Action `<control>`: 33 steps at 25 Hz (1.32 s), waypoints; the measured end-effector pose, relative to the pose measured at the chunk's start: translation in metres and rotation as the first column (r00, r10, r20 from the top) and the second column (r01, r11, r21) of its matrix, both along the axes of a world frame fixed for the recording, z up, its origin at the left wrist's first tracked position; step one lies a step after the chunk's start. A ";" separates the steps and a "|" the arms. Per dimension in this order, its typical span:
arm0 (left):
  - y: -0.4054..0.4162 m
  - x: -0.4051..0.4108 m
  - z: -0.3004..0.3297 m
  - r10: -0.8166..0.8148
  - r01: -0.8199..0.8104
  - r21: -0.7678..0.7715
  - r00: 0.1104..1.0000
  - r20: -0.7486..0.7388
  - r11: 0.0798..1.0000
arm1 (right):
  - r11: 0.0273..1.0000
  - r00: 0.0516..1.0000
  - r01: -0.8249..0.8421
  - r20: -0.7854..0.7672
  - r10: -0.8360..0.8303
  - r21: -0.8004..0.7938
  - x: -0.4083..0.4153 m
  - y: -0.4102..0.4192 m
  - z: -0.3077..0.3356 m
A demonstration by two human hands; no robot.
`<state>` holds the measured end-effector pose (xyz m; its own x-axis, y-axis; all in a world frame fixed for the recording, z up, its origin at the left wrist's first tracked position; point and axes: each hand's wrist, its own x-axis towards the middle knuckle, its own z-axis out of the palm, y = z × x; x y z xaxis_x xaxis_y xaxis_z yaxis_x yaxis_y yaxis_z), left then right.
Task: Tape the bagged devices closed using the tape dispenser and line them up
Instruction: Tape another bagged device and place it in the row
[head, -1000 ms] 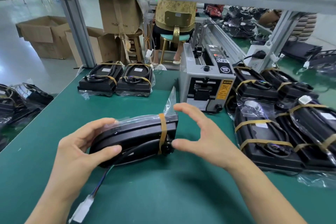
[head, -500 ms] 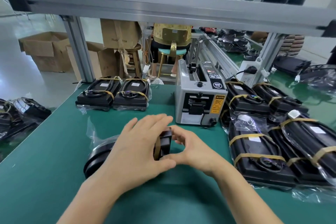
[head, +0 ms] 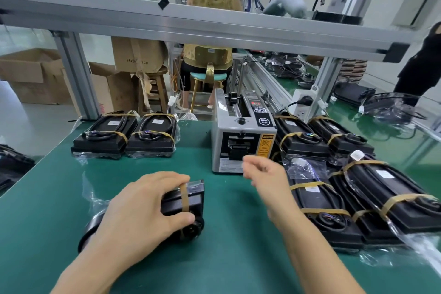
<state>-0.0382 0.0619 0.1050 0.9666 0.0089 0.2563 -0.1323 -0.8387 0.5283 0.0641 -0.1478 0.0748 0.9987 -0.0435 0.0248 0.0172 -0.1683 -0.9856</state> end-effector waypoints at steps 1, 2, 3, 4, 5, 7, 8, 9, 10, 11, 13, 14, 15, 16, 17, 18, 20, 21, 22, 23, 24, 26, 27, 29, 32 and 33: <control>0.002 0.000 0.001 -0.009 0.009 -0.018 1.000 -0.026 1.000 | 0.994 0.994 0.106 0.000 -0.106 0.004 0.006 -0.003 0.002; 0.003 0.000 0.002 -0.014 0.012 -0.044 0.999 -0.050 0.999 | 0.986 0.986 0.168 -0.001 -0.168 -0.004 0.012 -0.005 0.003; 0.003 0.000 0.002 -0.012 0.008 -0.059 0.998 -0.061 0.998 | 0.979 0.979 0.204 -0.004 -0.204 -0.021 0.018 -0.006 0.005; 0.002 0.000 0.002 0.005 -0.008 -0.058 0.998 -0.057 0.998 | 0.973 0.974 0.227 -0.008 -0.227 -0.039 0.023 -0.004 0.005; 0.000 -0.001 0.001 0.038 -0.040 -0.044 0.999 -0.038 0.998 | 0.969 0.970 0.243 -0.009 -0.243 -0.054 0.028 -0.002 0.005; -0.005 -0.003 -0.002 0.111 -0.111 -0.013 0.994 0.007 0.994 | 0.960 0.963 0.269 -0.008 -0.270 -0.074 0.037 0.005 0.006; -0.008 -0.004 -0.003 0.131 -0.131 -0.011 0.991 0.015 0.991 | 0.954 0.957 0.288 -0.005 -0.289 -0.086 0.041 0.009 0.006; -0.010 -0.005 -0.004 0.139 -0.139 -0.013 0.990 0.011 0.990 | 0.945 0.950 0.309 0.000 -0.311 -0.105 0.044 0.013 0.006; -0.011 -0.006 -0.005 0.140 -0.140 -0.016 0.990 0.001 0.990 | 0.937 0.945 0.325 0.003 -0.328 -0.124 0.046 0.015 0.006; -0.012 -0.006 -0.005 0.139 -0.139 -0.017 0.990 -0.007 0.990 | 0.932 0.941 0.335 0.002 -0.338 -0.139 0.049 0.018 0.006; -0.012 -0.007 -0.005 0.144 -0.144 -0.020 0.990 -0.009 0.989 | 0.928 0.936 0.349 -0.010 -0.353 -0.132 0.052 0.022 0.006; -0.012 -0.007 -0.004 0.149 -0.149 -0.026 0.989 -0.006 0.988 | 0.925 0.931 0.361 -0.018 -0.366 -0.118 0.054 0.023 0.006; -0.012 -0.007 -0.004 0.154 -0.154 -0.032 0.988 -0.002 0.988 | 0.919 0.924 0.378 -0.026 -0.383 -0.111 0.055 0.024 0.006; -0.013 -0.007 -0.004 0.158 -0.158 -0.036 0.987 -0.001 0.987 | 0.913 0.916 0.396 -0.034 -0.401 -0.103 0.057 0.024 0.007; -0.013 -0.007 -0.003 0.161 -0.161 -0.033 0.987 -0.003 0.986 | 0.907 0.908 0.412 -0.046 -0.416 -0.083 0.058 0.025 0.007; -0.014 -0.007 -0.003 0.163 -0.163 -0.029 0.987 -0.003 0.986 | 0.902 0.900 0.429 -0.065 -0.431 -0.053 0.060 0.027 0.007; -0.015 -0.008 -0.003 0.166 -0.166 -0.026 0.986 -0.004 0.986 | 0.885 0.880 0.465 -0.113 -0.461 0.013 0.063 0.030 0.009; -0.015 -0.008 -0.003 0.167 -0.167 -0.025 0.986 -0.002 0.986 | 0.875 0.869 0.483 -0.136 -0.475 0.030 0.063 0.032 0.010; -0.015 -0.009 -0.003 0.168 -0.168 -0.023 0.986 -0.001 0.986 | 0.869 0.863 0.492 -0.157 -0.480 0.045 0.062 0.034 0.011; -0.015 -0.010 -0.004 0.171 -0.170 -0.021 0.985 0.003 0.985 | 0.871 0.866 0.485 -0.180 -0.466 0.081 0.059 0.035 0.013; -0.016 -0.011 -0.005 0.174 -0.174 -0.021 0.985 0.009 0.984 | 0.881 0.883 0.452 -0.207 -0.421 0.138 0.054 0.035 0.016; -0.018 -0.011 -0.006 0.187 -0.187 -0.021 0.982 0.028 0.982 | 0.912 0.941 0.304 -0.239 -0.242 0.276 0.036 0.032 0.020; -0.019 -0.011 -0.007 0.198 -0.198 -0.021 0.979 0.037 0.980 | 0.928 0.963 0.217 -0.222 -0.152 0.304 0.027 0.029 0.020; -0.019 -0.011 -0.009 0.213 -0.212 -0.019 0.976 0.045 0.977 | 0.946 0.982 0.126 -0.174 -0.076 0.298 0.009 0.022 0.016; -0.020 -0.012 -0.008 0.220 -0.218 -0.038 0.975 0.036 0.975 | 0.947 0.973 0.184 -0.185 -0.137 0.265 0.001 0.013 0.010; -0.020 -0.012 -0.007 0.221 -0.220 -0.042 0.975 0.034 0.975 | 0.948 0.971 0.194 -0.187 -0.149 0.253 0.002 0.013 0.009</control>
<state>-0.0498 0.0420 0.0980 0.9291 0.2311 0.2886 0.0328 -0.8290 0.5583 0.0657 -0.1353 0.0837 0.9647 -0.1970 -0.1746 -0.1538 0.1163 -0.9812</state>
